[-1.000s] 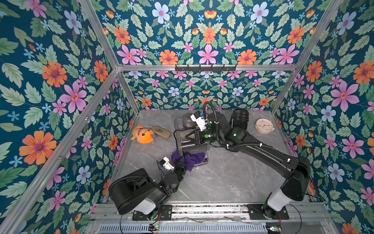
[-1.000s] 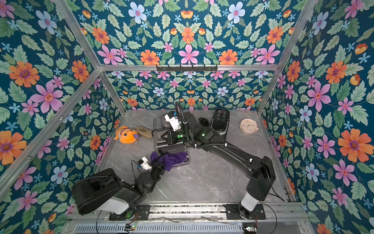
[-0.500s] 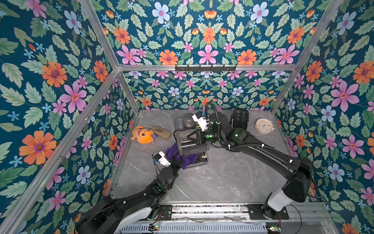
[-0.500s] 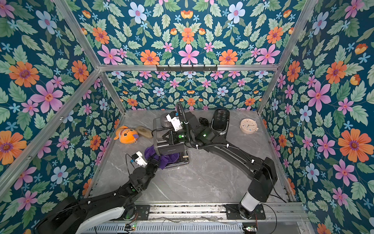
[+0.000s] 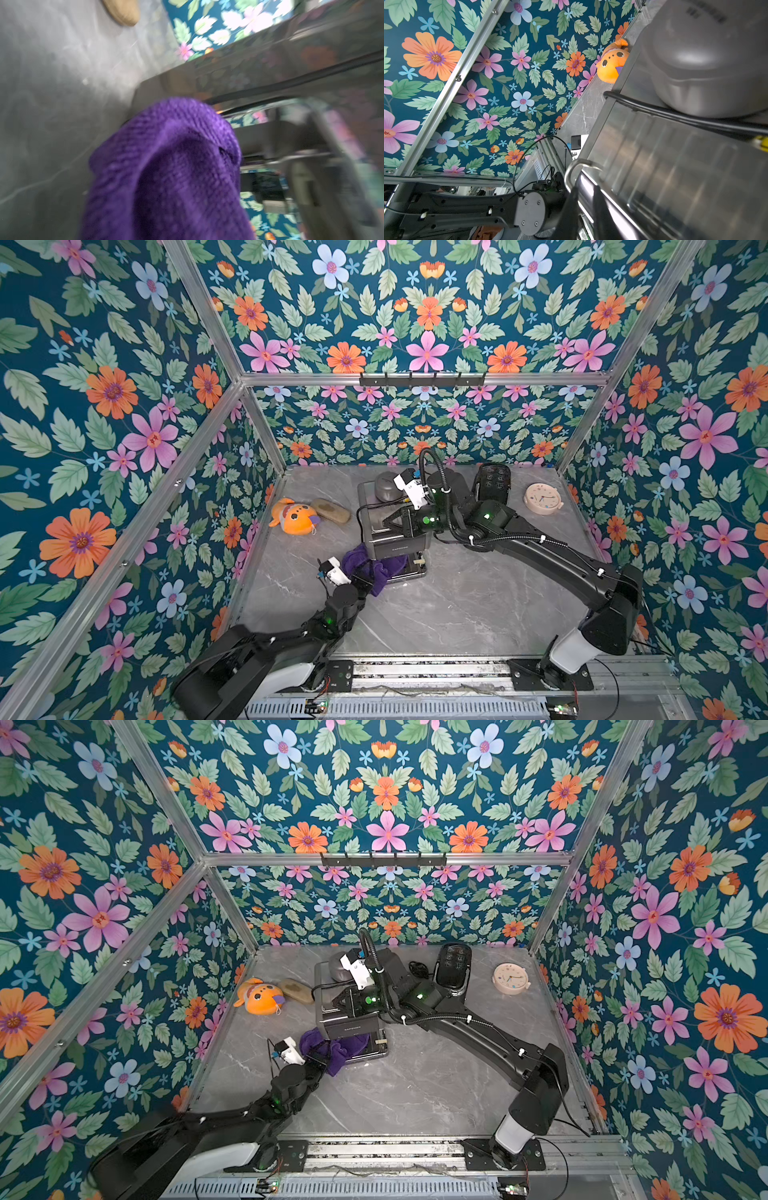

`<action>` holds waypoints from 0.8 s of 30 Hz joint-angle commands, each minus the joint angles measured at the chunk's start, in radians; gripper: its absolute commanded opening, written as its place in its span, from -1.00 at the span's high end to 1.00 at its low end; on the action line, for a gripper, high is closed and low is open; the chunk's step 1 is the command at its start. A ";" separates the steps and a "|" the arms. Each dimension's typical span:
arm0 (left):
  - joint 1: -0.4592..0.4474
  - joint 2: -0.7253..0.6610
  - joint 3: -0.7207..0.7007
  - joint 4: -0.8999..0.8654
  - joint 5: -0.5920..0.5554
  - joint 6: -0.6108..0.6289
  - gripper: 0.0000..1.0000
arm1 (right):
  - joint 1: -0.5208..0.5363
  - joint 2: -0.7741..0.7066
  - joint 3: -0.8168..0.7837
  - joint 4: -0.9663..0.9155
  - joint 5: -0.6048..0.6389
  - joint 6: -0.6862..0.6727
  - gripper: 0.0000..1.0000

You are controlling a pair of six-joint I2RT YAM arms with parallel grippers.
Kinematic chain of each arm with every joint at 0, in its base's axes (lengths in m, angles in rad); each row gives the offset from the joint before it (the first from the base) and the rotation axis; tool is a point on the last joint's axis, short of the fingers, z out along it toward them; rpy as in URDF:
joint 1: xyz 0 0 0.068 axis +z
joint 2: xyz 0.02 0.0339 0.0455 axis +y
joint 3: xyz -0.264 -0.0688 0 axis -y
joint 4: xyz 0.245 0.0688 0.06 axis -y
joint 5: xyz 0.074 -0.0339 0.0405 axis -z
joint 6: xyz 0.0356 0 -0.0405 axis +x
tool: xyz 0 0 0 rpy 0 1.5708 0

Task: Wipe the surface of a coffee machine
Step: Wipe the dirt from the surface of the coffee machine, then adjust the cleaning item.

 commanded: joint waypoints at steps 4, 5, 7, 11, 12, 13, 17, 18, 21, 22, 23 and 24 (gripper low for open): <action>0.004 -0.480 0.128 -0.720 -0.146 0.151 1.00 | 0.013 -0.043 0.068 -0.159 0.018 -0.024 -0.02; 0.003 -0.534 0.153 -0.791 -0.160 0.172 1.00 | 0.014 -0.050 0.078 -0.157 0.015 -0.026 -0.07; 0.003 -0.625 0.221 -0.931 -0.186 0.218 1.00 | 0.014 -0.070 0.099 -0.150 0.007 -0.029 -0.16; 0.003 -0.663 0.357 -0.968 -0.116 0.402 1.00 | 0.014 -0.120 0.113 -0.129 -0.026 -0.035 -0.52; 0.004 -0.649 0.403 -0.950 -0.072 0.454 1.00 | 0.014 -0.135 0.110 -0.124 -0.040 -0.036 -0.73; 0.003 -0.628 0.449 -0.929 -0.022 0.508 1.00 | 0.014 -0.149 0.106 -0.113 -0.056 -0.037 -0.90; 0.003 -0.506 0.606 -0.837 0.203 0.638 1.00 | 0.014 -0.188 0.077 -0.068 -0.125 -0.025 -0.98; 0.003 -0.465 0.644 -0.807 0.263 0.657 1.00 | 0.014 -0.197 0.063 -0.051 -0.138 -0.016 -0.98; 0.004 -0.367 0.726 -0.698 0.457 0.680 1.00 | 0.014 -0.217 0.044 -0.022 -0.152 0.001 -0.98; 0.004 -0.340 0.743 -0.654 0.518 0.679 1.00 | 0.014 -0.223 0.041 -0.014 -0.157 0.007 -0.98; 0.003 -0.317 0.756 -0.614 0.563 0.676 1.00 | 0.014 -0.228 0.040 -0.005 -0.161 0.012 -0.98; 0.003 -0.292 0.768 -0.575 0.605 0.673 1.00 | 0.013 -0.234 0.039 0.008 -0.172 0.019 -0.98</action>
